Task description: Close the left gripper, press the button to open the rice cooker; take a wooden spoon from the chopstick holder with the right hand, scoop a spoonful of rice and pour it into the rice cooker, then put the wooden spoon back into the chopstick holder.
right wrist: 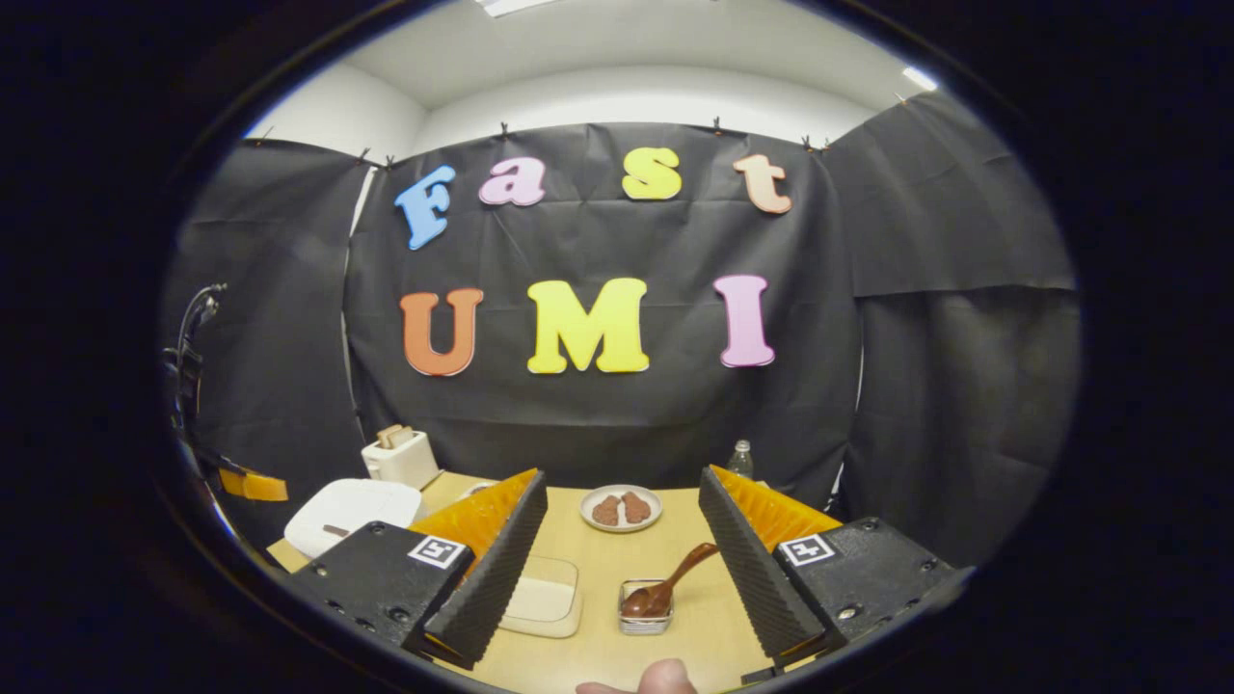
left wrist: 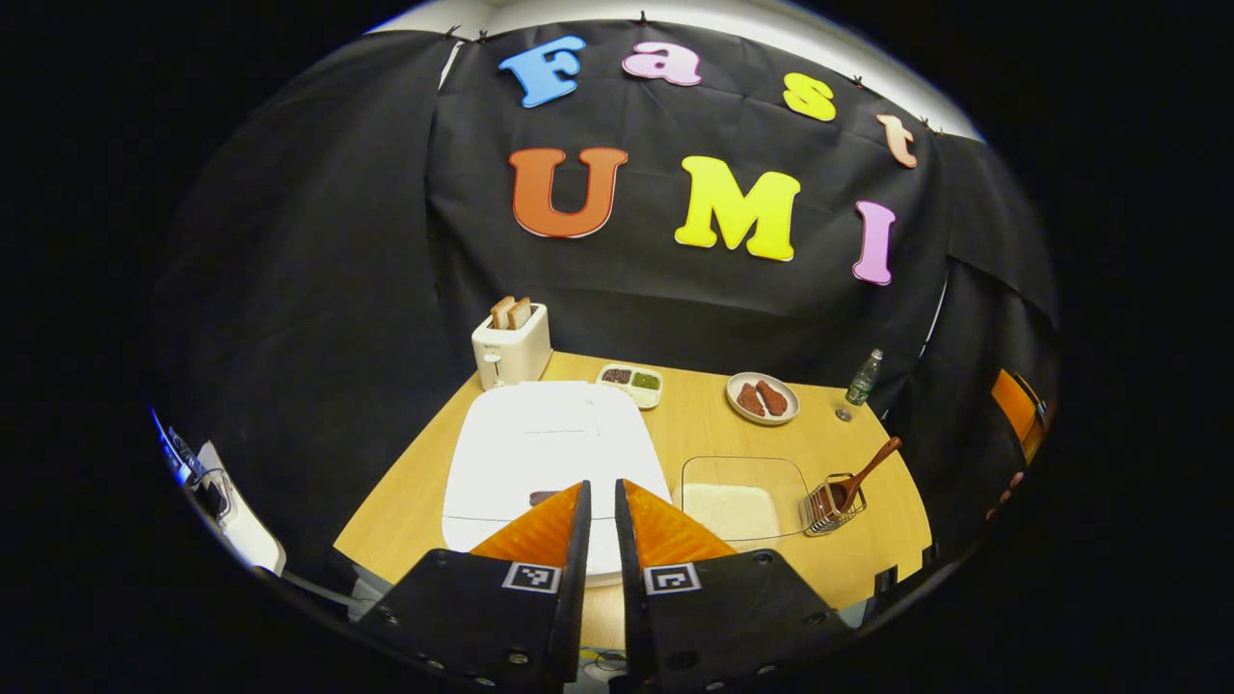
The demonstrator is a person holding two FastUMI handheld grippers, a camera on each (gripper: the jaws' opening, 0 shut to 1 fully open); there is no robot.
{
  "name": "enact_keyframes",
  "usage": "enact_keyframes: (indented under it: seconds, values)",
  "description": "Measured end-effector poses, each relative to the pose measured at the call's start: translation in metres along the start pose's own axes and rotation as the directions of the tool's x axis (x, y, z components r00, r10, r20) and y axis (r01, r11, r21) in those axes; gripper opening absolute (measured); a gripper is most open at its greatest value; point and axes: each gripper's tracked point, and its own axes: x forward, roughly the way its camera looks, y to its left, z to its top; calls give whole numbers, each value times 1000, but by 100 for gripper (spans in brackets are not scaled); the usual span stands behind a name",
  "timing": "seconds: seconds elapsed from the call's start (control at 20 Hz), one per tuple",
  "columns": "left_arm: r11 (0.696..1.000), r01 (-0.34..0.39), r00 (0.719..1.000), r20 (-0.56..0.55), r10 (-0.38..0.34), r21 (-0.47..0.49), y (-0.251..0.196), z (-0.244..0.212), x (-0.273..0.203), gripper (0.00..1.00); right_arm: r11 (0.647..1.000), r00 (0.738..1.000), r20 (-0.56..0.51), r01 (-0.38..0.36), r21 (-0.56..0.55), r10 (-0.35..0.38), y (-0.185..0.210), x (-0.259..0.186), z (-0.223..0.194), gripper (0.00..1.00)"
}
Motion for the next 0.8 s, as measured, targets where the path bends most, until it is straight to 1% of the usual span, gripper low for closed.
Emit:
enact_keyframes:
  seconds: [0.05,0.1,0.15,0.3,0.4,0.6,0.8]
  values:
    - [999,-34,999,-5,34,-10,13,2,2,4,1000,1000,-10,10,8,-10,-6,4,-5,100]
    - [999,-32,999,-21,32,-19,15,1,15,0,1000,1000,-19,21,15,-21,-12,7,-8,99]
    - [1000,-13,999,-39,12,-25,16,-1,24,0,999,999,-28,31,21,-31,-17,9,-13,99]
    - [998,5,996,-84,-10,-62,21,-7,52,0,998,997,-56,55,28,-53,-31,18,-24,99]
    - [997,-6,994,-109,-3,-78,30,-14,68,0,997,995,-78,66,30,-63,-38,22,-32,100]
    - [989,-17,986,-168,-9,-148,36,-32,90,0,996,989,-122,83,33,-79,-49,29,-45,99]
    - [986,-38,983,-182,8,-162,43,-42,96,0,996,987,-137,89,25,-85,-53,35,-49,99]
